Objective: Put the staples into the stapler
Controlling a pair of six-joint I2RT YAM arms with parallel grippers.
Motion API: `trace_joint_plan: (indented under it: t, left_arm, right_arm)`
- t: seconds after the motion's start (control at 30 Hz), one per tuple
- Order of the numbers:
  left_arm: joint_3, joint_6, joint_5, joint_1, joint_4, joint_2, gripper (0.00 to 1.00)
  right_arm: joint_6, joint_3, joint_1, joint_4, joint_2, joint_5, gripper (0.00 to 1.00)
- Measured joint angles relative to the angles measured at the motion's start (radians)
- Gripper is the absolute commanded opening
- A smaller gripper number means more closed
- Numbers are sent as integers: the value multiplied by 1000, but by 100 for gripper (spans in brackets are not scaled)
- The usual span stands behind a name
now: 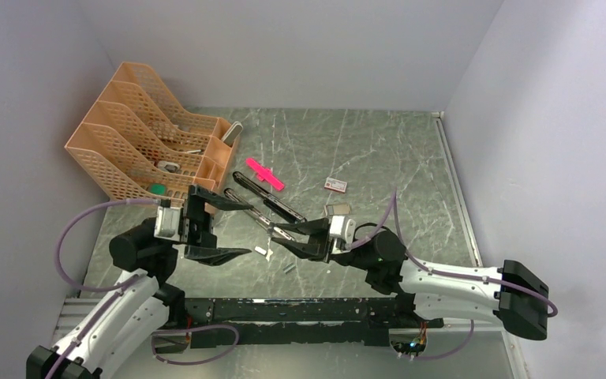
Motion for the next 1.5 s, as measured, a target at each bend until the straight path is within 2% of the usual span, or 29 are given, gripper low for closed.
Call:
trace_joint_plan:
  t: [0.23, 0.63, 0.87, 1.1, 1.5]
  left_arm:
    - [6, 35, -4, -106, -8, 59, 83]
    - [43, 131, -37, -204, -84, 115, 77]
    - [48, 175, -39, -240, -121, 120, 71]
    - [55, 202, -38, -253, -156, 125, 58]
    - [63, 195, -37, -259, -147, 139, 50]
  right_arm:
    - [4, 25, 0, 13, 21, -70, 0]
    - [13, 30, 0, 19, 29, -106, 0]
    - [27, 30, 0, 40, 38, -106, 0]
    - [35, 30, 0, 56, 44, -106, 0]
    - [37, 30, 0, 56, 43, -105, 0]
